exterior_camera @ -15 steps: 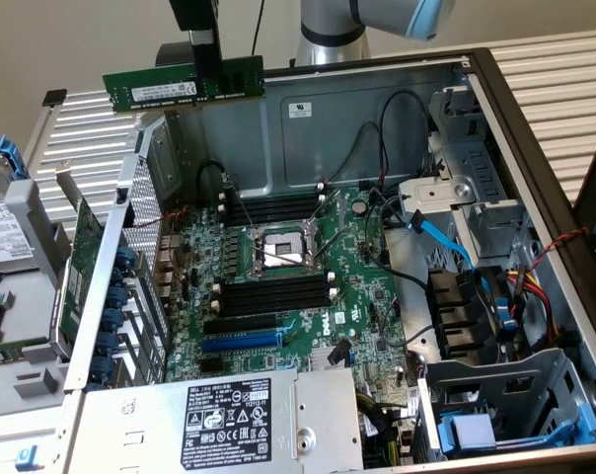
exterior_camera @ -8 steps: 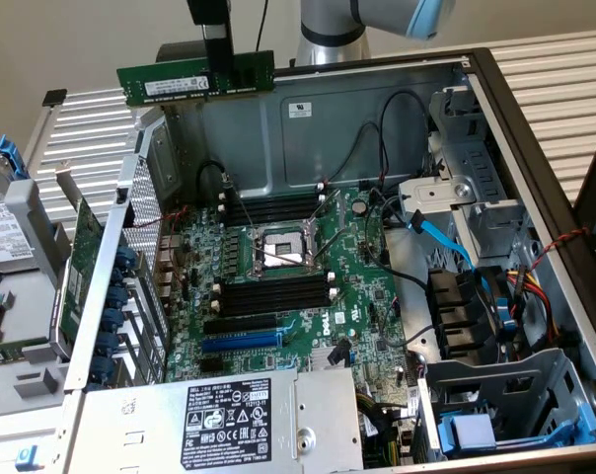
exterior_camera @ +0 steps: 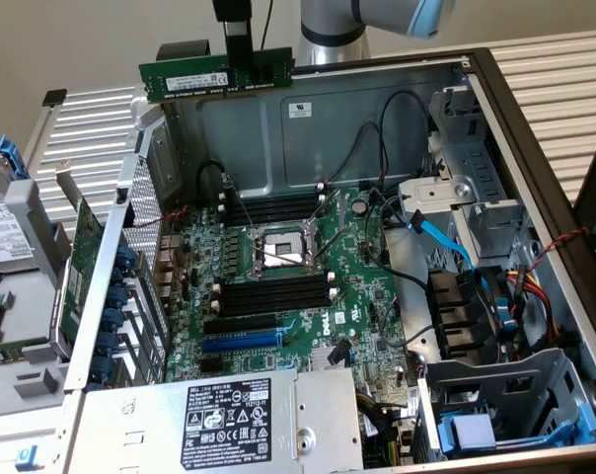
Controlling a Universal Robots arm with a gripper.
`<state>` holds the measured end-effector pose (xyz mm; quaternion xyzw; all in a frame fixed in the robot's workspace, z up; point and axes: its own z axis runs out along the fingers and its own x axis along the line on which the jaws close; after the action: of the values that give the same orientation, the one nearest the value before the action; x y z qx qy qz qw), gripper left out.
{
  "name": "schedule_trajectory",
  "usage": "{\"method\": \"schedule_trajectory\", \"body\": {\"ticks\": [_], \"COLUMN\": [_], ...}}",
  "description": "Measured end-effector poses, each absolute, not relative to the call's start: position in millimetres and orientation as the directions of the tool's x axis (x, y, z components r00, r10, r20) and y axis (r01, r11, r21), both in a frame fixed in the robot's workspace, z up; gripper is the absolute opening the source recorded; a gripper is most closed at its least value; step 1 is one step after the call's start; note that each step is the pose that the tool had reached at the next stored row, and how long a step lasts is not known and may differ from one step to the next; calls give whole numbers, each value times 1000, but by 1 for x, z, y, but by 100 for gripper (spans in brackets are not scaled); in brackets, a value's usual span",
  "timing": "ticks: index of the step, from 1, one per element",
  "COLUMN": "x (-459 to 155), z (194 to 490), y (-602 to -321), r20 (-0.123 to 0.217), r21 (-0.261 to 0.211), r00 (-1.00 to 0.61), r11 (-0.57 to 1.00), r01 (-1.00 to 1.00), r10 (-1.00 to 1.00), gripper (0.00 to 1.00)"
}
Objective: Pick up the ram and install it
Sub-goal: 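Pick up the ram and move it above insertion slot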
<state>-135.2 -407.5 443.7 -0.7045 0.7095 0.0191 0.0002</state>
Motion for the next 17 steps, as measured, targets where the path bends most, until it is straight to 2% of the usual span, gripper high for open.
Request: {"method": "schedule_trajectory", "body": {"ticks": [17], "x": [-128], "z": [418], "y": [-392], "r20": [-27], "r21": [27], "r00": [-18], "r11": [18], "r01": [-999], "r10": [-999], "gripper": [12]}}
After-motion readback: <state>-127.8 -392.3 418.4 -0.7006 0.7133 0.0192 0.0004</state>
